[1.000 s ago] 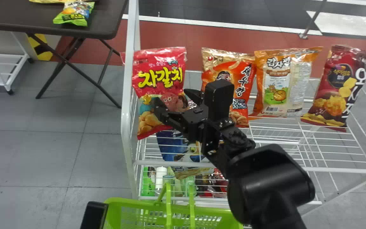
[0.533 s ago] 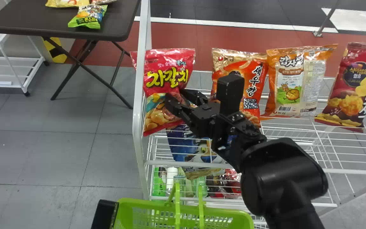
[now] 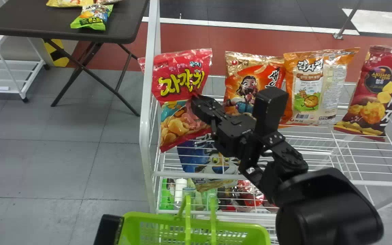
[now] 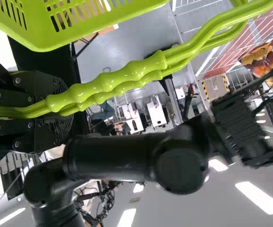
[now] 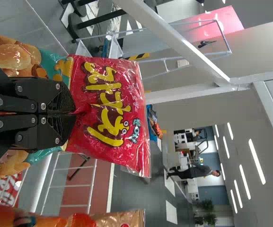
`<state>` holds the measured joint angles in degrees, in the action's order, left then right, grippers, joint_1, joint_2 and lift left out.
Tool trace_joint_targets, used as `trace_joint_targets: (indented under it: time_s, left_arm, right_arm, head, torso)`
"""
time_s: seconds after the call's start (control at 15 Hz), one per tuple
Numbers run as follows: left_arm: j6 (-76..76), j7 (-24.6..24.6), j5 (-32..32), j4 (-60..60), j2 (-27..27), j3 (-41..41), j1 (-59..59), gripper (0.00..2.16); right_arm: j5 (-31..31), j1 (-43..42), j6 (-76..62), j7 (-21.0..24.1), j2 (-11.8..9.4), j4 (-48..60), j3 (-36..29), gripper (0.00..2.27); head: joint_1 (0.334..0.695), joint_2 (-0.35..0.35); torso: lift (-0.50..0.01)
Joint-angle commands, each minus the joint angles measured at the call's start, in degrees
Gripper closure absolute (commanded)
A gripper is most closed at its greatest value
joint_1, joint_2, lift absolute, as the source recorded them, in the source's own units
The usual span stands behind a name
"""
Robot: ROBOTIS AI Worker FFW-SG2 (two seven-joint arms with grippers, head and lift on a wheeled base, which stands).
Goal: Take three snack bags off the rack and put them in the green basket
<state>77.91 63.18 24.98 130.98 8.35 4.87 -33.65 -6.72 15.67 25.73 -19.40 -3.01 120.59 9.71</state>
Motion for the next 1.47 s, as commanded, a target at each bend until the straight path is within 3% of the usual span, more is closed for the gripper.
trace_joint_targets:
  time_s: [0.0,0.2,0.47,0.87,1.13,1.4]
  left_arm:
    - [-0.08,-0.16,-0.2,-0.02,-0.26,0.14,0.17,1.75]
    - [-0.25,-0.86,-0.29,-0.2,-0.53,0.31,0.87,1.75]
    - [-0.43,-1.74,-0.37,-0.11,-0.7,0.22,1.05,1.75]
    - [-1.48,-1.74,-0.11,0.24,-1.67,-1.45,1.49,1.75]
    - [-1.31,-1.39,0.33,0.77,-1.58,-1.53,1.75,1.75]
    - [-0.95,-0.95,0.77,1.3,-1.58,-2.15,1.57,1.75]
  right_arm:
    - [-0.4,6.92,2.36,-0.72,-0.77,9.93,-2.85,2.24]
    - [-0.66,16.15,2.36,-2.13,-1.21,20.91,-8.22,2.24]
    - [-3.3,23.53,16.07,-7.23,-1.03,30.14,-19.29,2.24]
    - [-4.71,25.9,48.06,-14.26,-0.15,38.05,-32.12,2.24]
    - [-6.55,26.08,63.71,-18.48,-0.42,38.84,-31.95,2.25]
    - [-7.25,26.52,64.35,-21.46,-1.12,37.35,-26.23,2.24]
  head:
    - [0.695,-0.133]
    - [0.695,-0.208]
    - [0.695,-0.346]
    - [0.695,-0.35]
    - [0.695,-0.35]
    - [0.695,-0.35]
  torso:
    - [-0.023]
    - [-0.023]
    - [-0.023]
    - [-0.023]
    - [-0.023]
    - [-0.023]
